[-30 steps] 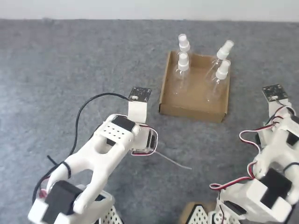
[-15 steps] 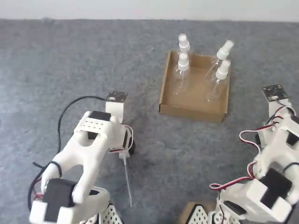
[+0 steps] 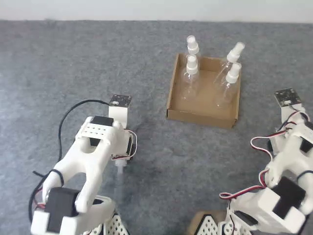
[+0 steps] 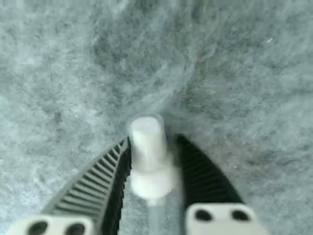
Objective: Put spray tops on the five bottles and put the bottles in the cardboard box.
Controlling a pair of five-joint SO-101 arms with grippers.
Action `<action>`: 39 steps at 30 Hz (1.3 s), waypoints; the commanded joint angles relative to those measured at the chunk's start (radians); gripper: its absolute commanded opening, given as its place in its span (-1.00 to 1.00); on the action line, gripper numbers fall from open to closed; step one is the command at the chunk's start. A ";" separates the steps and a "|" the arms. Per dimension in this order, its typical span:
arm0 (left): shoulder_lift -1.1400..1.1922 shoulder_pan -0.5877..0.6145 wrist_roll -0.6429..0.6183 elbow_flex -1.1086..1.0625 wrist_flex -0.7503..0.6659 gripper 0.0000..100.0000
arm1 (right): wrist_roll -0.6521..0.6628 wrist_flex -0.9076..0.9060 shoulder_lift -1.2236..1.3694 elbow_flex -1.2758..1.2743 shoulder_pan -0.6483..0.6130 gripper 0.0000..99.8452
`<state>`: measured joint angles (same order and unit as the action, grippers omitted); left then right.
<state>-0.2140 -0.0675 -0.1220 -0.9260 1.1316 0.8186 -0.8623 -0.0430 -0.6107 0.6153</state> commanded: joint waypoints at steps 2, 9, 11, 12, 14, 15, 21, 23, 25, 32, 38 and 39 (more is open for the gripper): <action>-0.021 -0.028 0.121 0.022 -0.041 -0.98 | -0.009 0.007 -0.010 0.003 0.005 -0.98; -0.018 -0.020 0.160 0.177 -0.057 -0.97 | -0.009 0.007 -0.010 0.003 0.005 -0.98; -0.009 -0.020 0.160 0.234 -0.081 -0.97 | -0.009 0.007 -0.010 0.003 0.005 -0.98; -0.003 -0.026 0.157 0.246 -0.109 -0.97 | -0.009 0.007 -0.010 0.003 0.005 -0.98; 0.025 -0.038 0.127 0.257 -0.166 -0.97 | -0.009 0.007 -0.010 0.002 0.007 -0.98; 0.048 -0.049 0.121 0.260 -0.192 -0.97 | -0.009 0.007 -0.010 -0.002 0.007 -0.98; 0.222 -0.075 0.117 0.306 -0.222 -0.90 | -0.003 0.016 -0.012 -0.015 0.001 -0.98; 0.272 -0.068 0.117 0.337 -0.219 -0.79 | -0.003 0.016 -0.012 -0.015 0.002 -0.98; 0.302 -0.058 0.117 0.364 -0.215 -0.73 | -0.003 0.016 -0.012 -0.015 0.002 -0.98; 0.313 -0.052 0.117 0.421 -0.183 -0.71 | -0.003 0.016 -0.012 -0.015 0.005 -0.98; 0.313 -0.054 0.121 0.387 -0.184 -0.71 | -0.003 0.016 -0.012 -0.017 0.005 -0.98; 0.313 -0.054 0.123 0.378 -0.186 -0.72 | -0.003 0.015 -0.012 -0.017 0.005 -0.98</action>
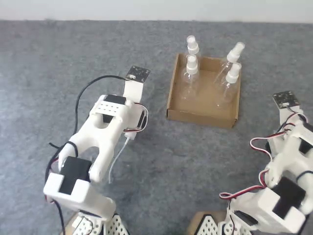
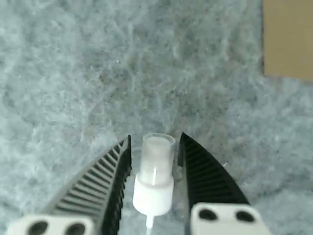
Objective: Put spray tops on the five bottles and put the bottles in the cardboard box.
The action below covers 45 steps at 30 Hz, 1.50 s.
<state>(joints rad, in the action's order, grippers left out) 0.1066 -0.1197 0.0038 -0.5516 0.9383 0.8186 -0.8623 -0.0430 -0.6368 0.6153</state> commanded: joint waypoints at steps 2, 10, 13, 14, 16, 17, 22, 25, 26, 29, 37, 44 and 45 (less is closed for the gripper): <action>-0.008 -0.002 -0.002 -0.005 0.006 -0.77 | -0.003 0.012 -0.012 0.009 0.005 -0.98; -0.006 -0.003 -0.002 -0.028 0.005 -0.85 | -0.005 0.008 -0.012 0.009 0.007 -0.98; -0.017 -0.003 -0.005 -0.045 0.006 -0.85 | -0.009 0.007 -0.012 0.008 0.007 -0.98; -0.020 -0.003 -0.006 -0.044 0.012 -0.85 | -0.009 0.007 -0.010 0.008 0.007 -0.98; -0.035 0.006 -0.008 -0.036 0.021 -0.85 | -0.009 0.007 -0.010 0.008 0.007 -0.98; -0.049 0.006 -0.009 -0.036 0.025 -0.85 | -0.009 0.007 -0.010 0.008 0.007 -0.98; -0.069 -0.002 -0.009 -0.058 0.028 -0.76 | -0.011 0.001 -0.010 0.008 0.008 -0.98; -0.043 0.006 -0.002 -0.065 0.026 -0.72 | -0.064 -0.036 -0.016 0.015 0.008 -0.98; -0.031 0.006 -0.002 -0.065 0.026 -0.73 | -0.078 -0.038 -0.019 0.015 0.008 -0.96; -0.006 0.005 -0.003 -0.061 0.023 -0.76 | -0.104 -0.035 -0.019 0.017 0.008 -0.82; -0.129 0.006 -0.009 -0.067 0.031 -0.92 | -0.109 -0.035 -0.019 0.017 0.008 -0.67; -0.407 0.000 -0.081 -0.042 0.163 -0.93 | -0.109 -0.036 -0.021 0.017 0.002 -0.67; -0.454 -0.002 -0.095 -0.050 0.166 -0.93 | -0.107 -0.036 -0.021 0.017 0.001 -0.66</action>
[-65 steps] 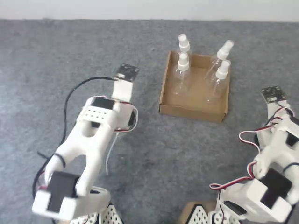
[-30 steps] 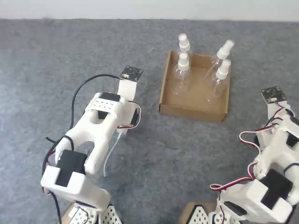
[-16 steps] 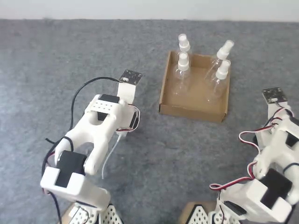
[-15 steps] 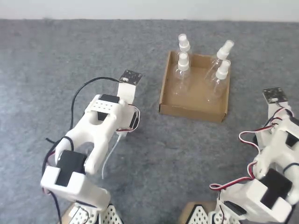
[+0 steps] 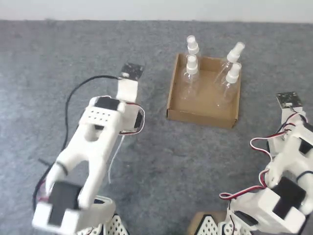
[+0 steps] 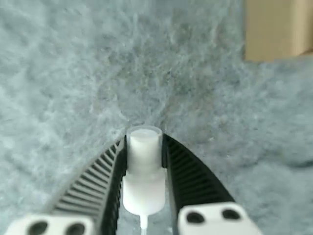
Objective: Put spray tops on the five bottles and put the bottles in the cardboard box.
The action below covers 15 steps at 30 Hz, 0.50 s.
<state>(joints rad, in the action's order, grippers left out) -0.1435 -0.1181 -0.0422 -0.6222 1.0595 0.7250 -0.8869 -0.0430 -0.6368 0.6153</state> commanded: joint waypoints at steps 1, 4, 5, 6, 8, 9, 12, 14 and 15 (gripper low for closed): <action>-0.250 -0.003 -0.066 0.018 0.049 -0.93 | -0.014 -0.013 -0.021 0.017 0.001 -0.64; -0.374 0.002 -0.091 -0.013 0.055 -0.93 | -0.011 -0.015 -0.021 0.017 -0.001 -0.52; -0.411 0.005 -0.089 -0.030 0.055 -0.93 | -0.011 -0.015 -0.021 0.017 0.001 -0.49; -0.442 0.005 -0.089 -0.050 0.054 -0.93 | -0.009 -0.015 -0.021 0.017 0.001 -0.48; -0.505 0.005 -0.089 -0.113 0.020 -0.93 | -0.009 -0.015 -0.021 0.017 0.001 -0.48; -0.532 0.005 -0.089 -0.150 -0.009 -0.93 | -0.009 -0.015 -0.021 0.017 -0.001 -0.47; -0.597 0.006 -0.089 -0.255 -0.084 -0.93 | -0.008 -0.016 -0.022 0.028 0.001 -0.47; -0.634 0.006 -0.089 -0.309 -0.109 -0.93 | -0.005 -0.050 -0.022 0.083 0.010 -0.47; -0.649 0.006 -0.087 -0.326 -0.114 -0.93 | 0.009 -0.091 -0.021 0.126 0.016 -0.47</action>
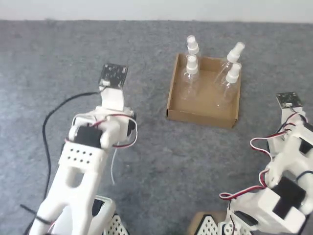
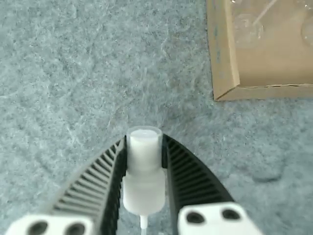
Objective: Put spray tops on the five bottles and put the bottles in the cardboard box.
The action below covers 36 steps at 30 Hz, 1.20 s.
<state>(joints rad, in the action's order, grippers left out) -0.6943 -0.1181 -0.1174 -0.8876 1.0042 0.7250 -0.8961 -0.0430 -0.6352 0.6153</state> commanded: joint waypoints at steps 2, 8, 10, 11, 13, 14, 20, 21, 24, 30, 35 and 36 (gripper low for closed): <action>-0.126 0.006 -0.011 -0.076 -0.058 -0.92 | 0.040 -0.205 -0.013 0.213 0.010 -0.47; -0.158 0.078 0.006 -0.087 -0.052 -0.92 | 0.095 -0.337 -0.012 0.321 -0.016 -0.48; -0.164 0.106 0.006 -0.105 -0.058 -0.92 | 0.120 -0.343 -0.010 0.321 -0.018 -0.48; -0.164 0.110 0.006 -0.108 -0.060 -0.92 | 0.135 -0.343 -0.010 0.313 -0.018 -0.48; -0.164 0.110 0.006 -0.110 -0.060 -0.92 | 0.169 -0.343 -0.010 0.293 -0.018 -0.48; -0.164 0.110 0.006 -0.110 -0.060 -0.92 | 0.183 -0.341 -0.010 0.282 -0.021 -0.48; -0.164 0.115 0.006 -0.110 -0.060 -0.92 | 0.190 -0.335 -0.010 0.247 -0.067 -0.48; -0.164 0.115 0.006 -0.110 -0.060 -0.92 | 0.190 -0.332 -0.010 0.239 -0.076 -0.48; -0.164 0.117 0.006 -0.110 -0.060 -0.92 | 0.192 -0.315 -0.008 0.213 -0.087 -0.48; -0.164 0.112 0.006 -0.111 -0.060 -0.92 | 0.193 -0.223 -0.008 0.149 -0.079 -0.48; -0.164 0.114 0.006 -0.111 -0.060 -0.92 | 0.192 -0.219 -0.007 0.149 -0.077 -0.48; -0.164 0.114 0.006 -0.111 -0.060 -0.92 | 0.192 -0.219 -0.001 0.152 -0.070 -0.48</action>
<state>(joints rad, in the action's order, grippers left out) -0.8278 -0.0046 -0.1189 -1.0042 0.9720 0.9091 -1.1293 -0.0430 -0.4941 0.5416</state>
